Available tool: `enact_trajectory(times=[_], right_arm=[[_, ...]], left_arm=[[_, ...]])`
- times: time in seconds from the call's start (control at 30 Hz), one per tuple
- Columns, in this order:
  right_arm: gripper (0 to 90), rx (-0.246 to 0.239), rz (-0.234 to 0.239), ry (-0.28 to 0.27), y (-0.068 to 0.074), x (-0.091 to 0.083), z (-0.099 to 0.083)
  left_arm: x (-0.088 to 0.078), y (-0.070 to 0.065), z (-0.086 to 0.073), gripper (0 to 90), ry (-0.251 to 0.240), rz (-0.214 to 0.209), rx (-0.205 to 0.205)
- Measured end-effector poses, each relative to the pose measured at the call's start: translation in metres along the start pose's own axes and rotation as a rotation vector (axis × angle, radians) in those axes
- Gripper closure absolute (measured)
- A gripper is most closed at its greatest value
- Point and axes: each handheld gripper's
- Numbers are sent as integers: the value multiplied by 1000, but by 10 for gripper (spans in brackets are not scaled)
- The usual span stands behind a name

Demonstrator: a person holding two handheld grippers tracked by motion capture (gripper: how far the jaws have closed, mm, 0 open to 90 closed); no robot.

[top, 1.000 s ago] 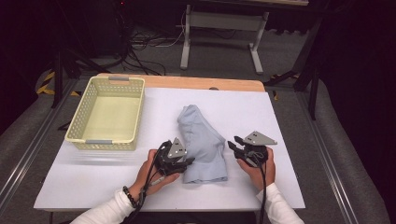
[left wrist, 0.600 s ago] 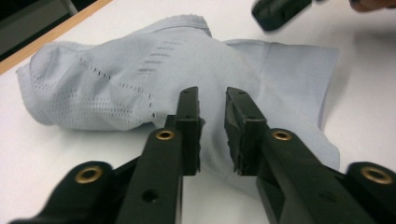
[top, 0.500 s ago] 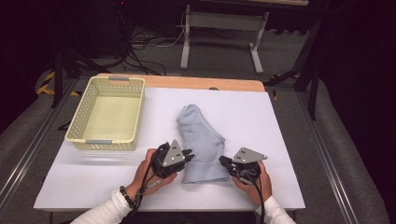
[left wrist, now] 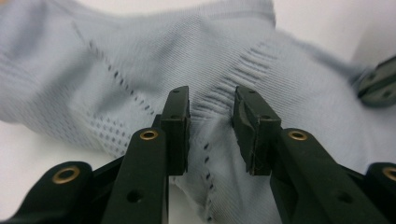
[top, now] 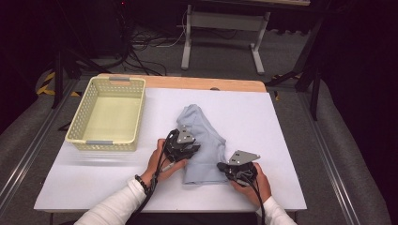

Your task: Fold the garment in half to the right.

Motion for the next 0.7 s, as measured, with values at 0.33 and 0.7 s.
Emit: enact_trajectory(times=[0.33,0.7], right_arm=[[631,102,-171,-189,-33,-14,23],[699,156,-83,-64,-69,36,29]], left_arm=[[4,-2,-3,718,-1,-6,27],[4,-2,-2,725,-2,-7,38]])
Point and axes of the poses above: each handheld gripper's, and its own axes: x roughly forward along the jaws, z roughly out of its top, y roughly to its left, and after that the axes turned 3 degrees about y, right-handed
